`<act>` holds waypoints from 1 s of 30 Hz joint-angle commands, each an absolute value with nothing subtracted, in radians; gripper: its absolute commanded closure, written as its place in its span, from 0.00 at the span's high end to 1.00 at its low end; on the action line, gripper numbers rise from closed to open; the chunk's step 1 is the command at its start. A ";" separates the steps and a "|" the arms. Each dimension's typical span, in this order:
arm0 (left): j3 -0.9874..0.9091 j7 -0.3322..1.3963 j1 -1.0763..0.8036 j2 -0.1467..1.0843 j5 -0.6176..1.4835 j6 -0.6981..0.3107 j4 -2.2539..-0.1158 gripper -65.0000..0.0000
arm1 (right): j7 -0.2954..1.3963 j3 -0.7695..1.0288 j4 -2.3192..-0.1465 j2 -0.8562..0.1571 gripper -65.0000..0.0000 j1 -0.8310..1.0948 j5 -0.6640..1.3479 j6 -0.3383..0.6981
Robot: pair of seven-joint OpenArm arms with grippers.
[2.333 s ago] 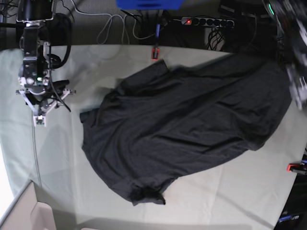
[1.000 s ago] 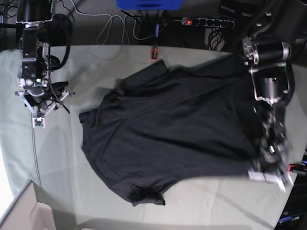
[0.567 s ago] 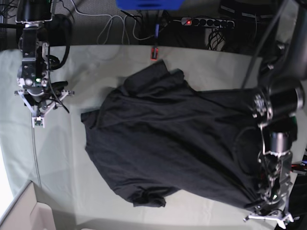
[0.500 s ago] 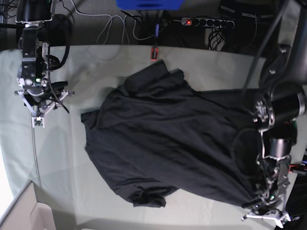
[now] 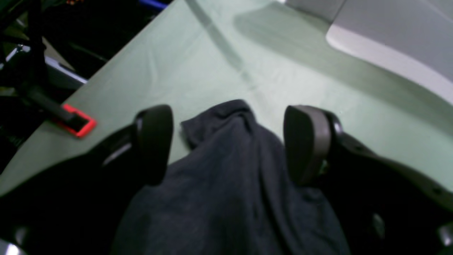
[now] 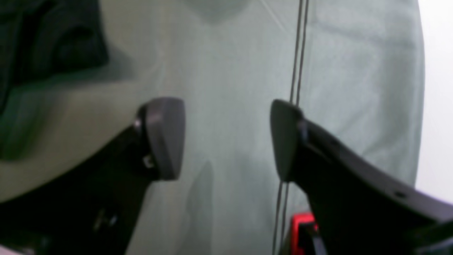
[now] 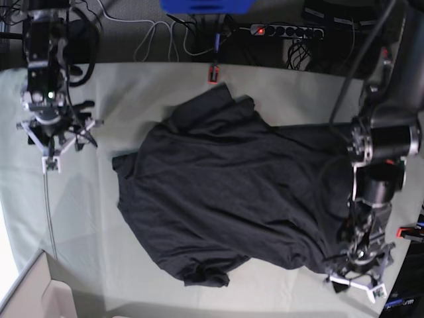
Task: Layout the t-shirt on the table in an organized manner, then fold the t-shirt properly
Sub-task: 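Release the shirt and reposition the left gripper along its side, then grasp the shirt's collar-side corners with both grippers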
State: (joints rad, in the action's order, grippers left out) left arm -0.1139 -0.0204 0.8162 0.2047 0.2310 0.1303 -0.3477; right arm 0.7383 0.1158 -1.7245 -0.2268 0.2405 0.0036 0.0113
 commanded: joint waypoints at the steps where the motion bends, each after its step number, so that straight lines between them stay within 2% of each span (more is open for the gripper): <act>1: -0.114 -0.044 0.812 0.223 0.228 0.131 -0.401 0.73 | 0.717 0.097 -1.762 -0.222 0.64 0.246 0.002 0.007; 4: -0.114 -0.044 0.679 0.257 0.228 0.133 -0.553 0.73 | 0.717 0.013 -1.796 -0.205 0.68 0.283 0.002 0.007; 8: -0.124 -0.022 0.472 0.305 0.228 0.133 -0.771 0.73 | 0.717 -0.160 -1.791 -0.179 0.68 0.295 0.002 0.007; 16: -0.415 0.154 0.162 0.314 0.229 0.124 -1.115 0.73 | 0.719 -0.240 -1.787 -0.054 0.68 0.302 0.004 0.007; 21: -0.504 0.174 0.047 0.314 0.229 0.124 -1.159 0.73 | 0.714 -0.323 -1.687 -0.050 0.68 0.291 0.005 0.005; 30: -0.545 0.174 -0.027 0.312 0.229 0.124 -1.156 0.73 | 0.615 -0.318 -1.580 -0.033 0.68 0.269 0.005 0.002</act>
State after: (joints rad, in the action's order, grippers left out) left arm -0.5407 0.1986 -0.0280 0.2958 0.2321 0.1234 -1.1389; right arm 0.6331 -0.3172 -1.5639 -0.0357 0.2745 0.0044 0.0029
